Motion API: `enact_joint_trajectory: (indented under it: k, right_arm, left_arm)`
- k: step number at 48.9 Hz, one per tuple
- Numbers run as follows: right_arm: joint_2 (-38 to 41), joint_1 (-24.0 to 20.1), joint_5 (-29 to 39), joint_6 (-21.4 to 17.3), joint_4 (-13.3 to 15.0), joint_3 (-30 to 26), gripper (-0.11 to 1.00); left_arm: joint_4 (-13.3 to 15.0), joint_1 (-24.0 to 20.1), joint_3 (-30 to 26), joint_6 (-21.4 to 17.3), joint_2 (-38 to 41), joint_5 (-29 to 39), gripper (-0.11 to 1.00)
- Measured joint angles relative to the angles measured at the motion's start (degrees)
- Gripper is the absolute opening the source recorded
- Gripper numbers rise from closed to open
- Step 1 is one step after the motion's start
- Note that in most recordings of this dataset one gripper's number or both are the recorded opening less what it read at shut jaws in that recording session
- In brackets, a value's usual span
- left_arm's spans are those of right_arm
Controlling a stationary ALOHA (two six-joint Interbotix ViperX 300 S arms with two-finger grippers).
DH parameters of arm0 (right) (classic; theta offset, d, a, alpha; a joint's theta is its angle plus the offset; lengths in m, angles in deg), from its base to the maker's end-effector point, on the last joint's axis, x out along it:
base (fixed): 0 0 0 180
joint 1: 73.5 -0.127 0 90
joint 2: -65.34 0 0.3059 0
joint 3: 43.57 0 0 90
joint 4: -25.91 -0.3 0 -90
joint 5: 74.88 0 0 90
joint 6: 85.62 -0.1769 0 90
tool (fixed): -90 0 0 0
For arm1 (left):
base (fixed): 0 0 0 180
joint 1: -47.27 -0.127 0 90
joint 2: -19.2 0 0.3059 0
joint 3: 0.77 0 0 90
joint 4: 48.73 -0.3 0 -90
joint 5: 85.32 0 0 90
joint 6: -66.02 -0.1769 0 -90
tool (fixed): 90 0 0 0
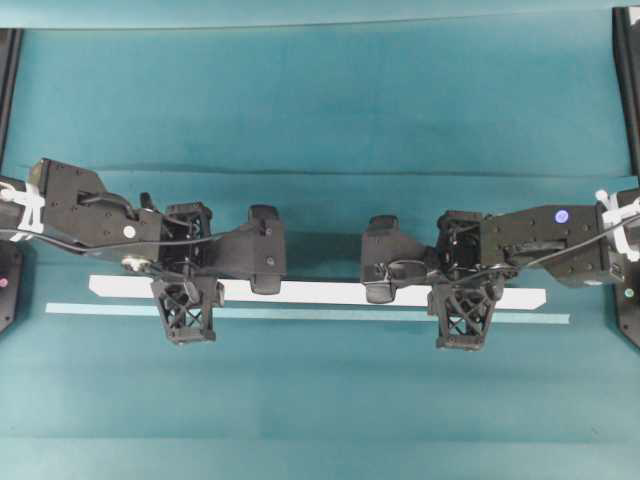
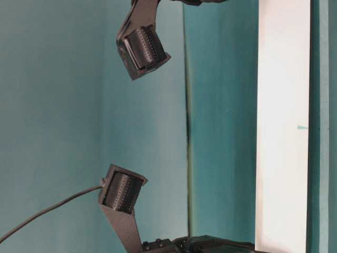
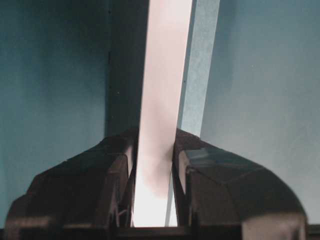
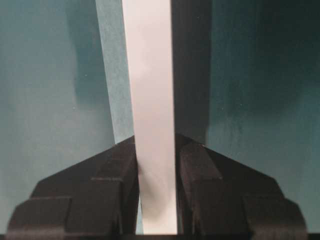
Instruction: Lift a wooden board with both hands.
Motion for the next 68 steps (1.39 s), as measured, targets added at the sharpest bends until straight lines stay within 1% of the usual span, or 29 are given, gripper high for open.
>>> enact_joint_trajectory:
  k: [13,23,34,42,54,65,66,68]
  right_arm:
    - [0.18,0.18,-0.79,0.18,-0.09,0.18,0.21]
    - [0.53,0.26,-0.97,0.26,-0.09,0.26,0.21]
    - [0.44,0.35,-1.49,0.26,-0.44,0.97,0.21]
    - [0.44,0.26,-1.58,0.26,-0.53,0.97,0.21]
    - [0.44,0.26,-2.2,0.26,-0.7,1.05,0.21]
    - [0.44,0.35,-2.29,0.26,-1.32,1.14,0.22]
    - [0.35,0.35,-2.29,0.26,-1.23,1.14,0.23]
    - [0.35,0.35,-2.37,0.26,-1.32,1.23,0.32]
  left_arm:
    - [-0.09,0.88,0.88,3.08,0.7,-1.67,0.17]
    - [-0.09,1.05,2.2,3.25,0.35,-3.69,0.17]
    - [-0.09,1.05,2.46,3.25,0.26,-4.39,0.17]
    - [-0.09,0.97,2.81,2.2,0.09,-6.06,0.17]
    - [0.0,1.05,3.08,-1.76,0.09,-7.65,0.17]
    - [0.0,1.05,3.16,-2.11,0.09,-7.65,0.17]
    - [0.0,1.05,3.16,-2.11,0.09,-7.65,0.17]
    - [0.0,1.05,3.25,-2.2,0.0,-7.65,0.17]
